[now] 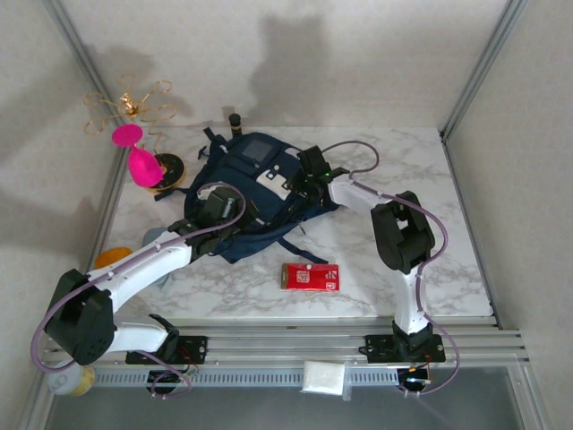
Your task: Pack books, pencil case, and school supplies into a backpack
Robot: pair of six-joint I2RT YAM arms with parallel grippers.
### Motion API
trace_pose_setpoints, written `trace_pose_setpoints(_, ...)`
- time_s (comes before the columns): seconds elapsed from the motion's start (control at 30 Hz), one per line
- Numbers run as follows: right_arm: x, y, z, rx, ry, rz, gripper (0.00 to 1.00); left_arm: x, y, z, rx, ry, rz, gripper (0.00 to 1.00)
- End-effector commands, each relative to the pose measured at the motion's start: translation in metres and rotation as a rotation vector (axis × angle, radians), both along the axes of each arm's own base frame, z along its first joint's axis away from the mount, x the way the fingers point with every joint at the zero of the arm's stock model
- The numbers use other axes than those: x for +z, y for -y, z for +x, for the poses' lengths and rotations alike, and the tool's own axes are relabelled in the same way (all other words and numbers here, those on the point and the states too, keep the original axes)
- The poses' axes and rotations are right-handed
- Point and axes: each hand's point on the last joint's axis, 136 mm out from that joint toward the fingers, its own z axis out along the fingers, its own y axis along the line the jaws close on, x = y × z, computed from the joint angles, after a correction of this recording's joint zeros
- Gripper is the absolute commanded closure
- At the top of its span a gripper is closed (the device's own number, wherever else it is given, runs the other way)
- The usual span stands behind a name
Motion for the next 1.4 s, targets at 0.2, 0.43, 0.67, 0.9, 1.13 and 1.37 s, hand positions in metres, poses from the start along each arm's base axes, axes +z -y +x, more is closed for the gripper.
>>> trace_pose_setpoints(0.2,0.001,-0.023,0.027,0.008,0.021,0.032,0.59,-0.003,0.009,0.008,-0.022,0.001,0.023,0.43)
trace_pose_setpoints(0.43,0.032,-0.031,0.025,0.023,0.075,0.074,0.62,-0.02,-0.002,0.006,-0.001,-0.022,0.081,0.43)
trace_pose_setpoints(0.67,0.01,-0.035,0.024,0.007,0.033,0.086,0.65,-0.046,-0.002,0.002,-0.004,-0.068,0.089,0.45)
trace_pose_setpoints(0.9,0.003,-0.045,0.029,0.036,0.019,0.141,0.83,-0.049,-0.008,0.0,0.002,-0.076,0.123,0.45)
trace_pose_setpoints(1.13,0.077,-0.035,0.021,0.04,0.144,0.325,1.0,-0.06,-0.011,-0.001,0.012,-0.075,0.112,0.51)
trace_pose_setpoints(1.37,0.127,-0.004,-0.001,0.016,0.234,0.507,1.0,-0.061,-0.004,0.004,-0.028,-0.044,0.093,0.62)
